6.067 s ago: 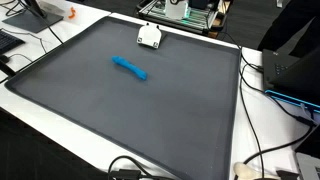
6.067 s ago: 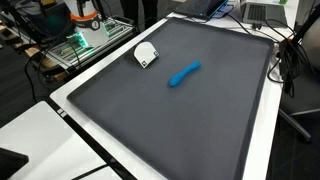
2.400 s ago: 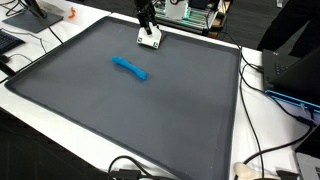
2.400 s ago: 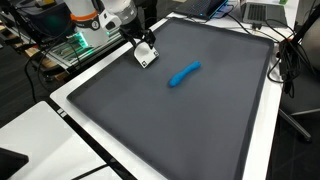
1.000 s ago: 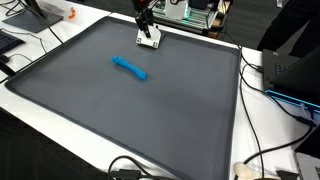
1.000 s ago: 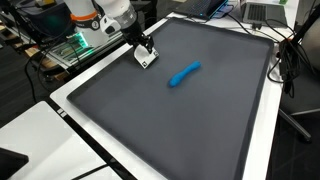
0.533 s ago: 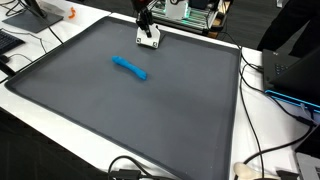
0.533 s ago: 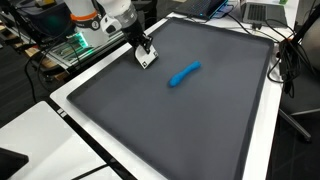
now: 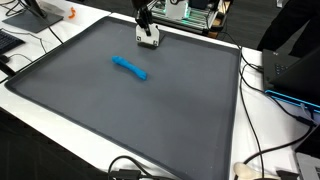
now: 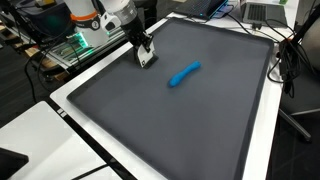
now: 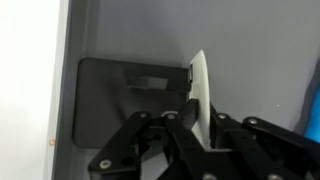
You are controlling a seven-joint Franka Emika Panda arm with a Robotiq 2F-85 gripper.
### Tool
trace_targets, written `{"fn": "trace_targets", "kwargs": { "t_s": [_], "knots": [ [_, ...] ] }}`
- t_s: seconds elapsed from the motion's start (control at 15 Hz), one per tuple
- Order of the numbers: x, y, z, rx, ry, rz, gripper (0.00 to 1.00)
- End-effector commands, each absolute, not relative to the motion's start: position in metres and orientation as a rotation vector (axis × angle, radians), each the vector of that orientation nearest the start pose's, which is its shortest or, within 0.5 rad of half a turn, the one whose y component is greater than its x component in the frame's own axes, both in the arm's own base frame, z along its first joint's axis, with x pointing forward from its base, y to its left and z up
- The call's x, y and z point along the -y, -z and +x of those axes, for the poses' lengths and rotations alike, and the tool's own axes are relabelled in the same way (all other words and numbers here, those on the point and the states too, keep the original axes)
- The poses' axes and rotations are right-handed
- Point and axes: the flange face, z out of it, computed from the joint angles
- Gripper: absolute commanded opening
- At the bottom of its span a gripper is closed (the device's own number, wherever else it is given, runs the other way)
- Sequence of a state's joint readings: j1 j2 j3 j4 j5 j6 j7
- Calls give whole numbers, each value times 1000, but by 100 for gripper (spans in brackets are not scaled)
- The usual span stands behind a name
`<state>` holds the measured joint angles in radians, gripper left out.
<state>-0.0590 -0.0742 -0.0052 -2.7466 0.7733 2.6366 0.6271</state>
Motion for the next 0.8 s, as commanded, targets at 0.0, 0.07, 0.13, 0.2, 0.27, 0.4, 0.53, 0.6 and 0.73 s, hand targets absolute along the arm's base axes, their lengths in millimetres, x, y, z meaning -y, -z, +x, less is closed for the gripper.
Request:
{"fn": "trace_targets", "kwargs": {
  "t_s": [0.0,0.07,0.13,0.2,0.27,0.4,0.53,0.6,0.73],
  "knots": [
    [39,-247,385,-1775,-183,-2144,2],
    [36,-252,374,-1761,-179,-2150,2],
    [33,-257,374,-1749,-174,-2159,2],
    [32,-261,388,-1731,-172,-2174,2],
    [27,-268,388,-1708,-163,-2198,2],
    [18,-281,389,-1661,-156,-2256,2],
    [10,-294,398,-1624,-158,-2330,2],
    [6,-300,403,-1607,-164,-2374,2],
    [-6,-316,420,-1558,-205,-2485,2]
  ]
}}
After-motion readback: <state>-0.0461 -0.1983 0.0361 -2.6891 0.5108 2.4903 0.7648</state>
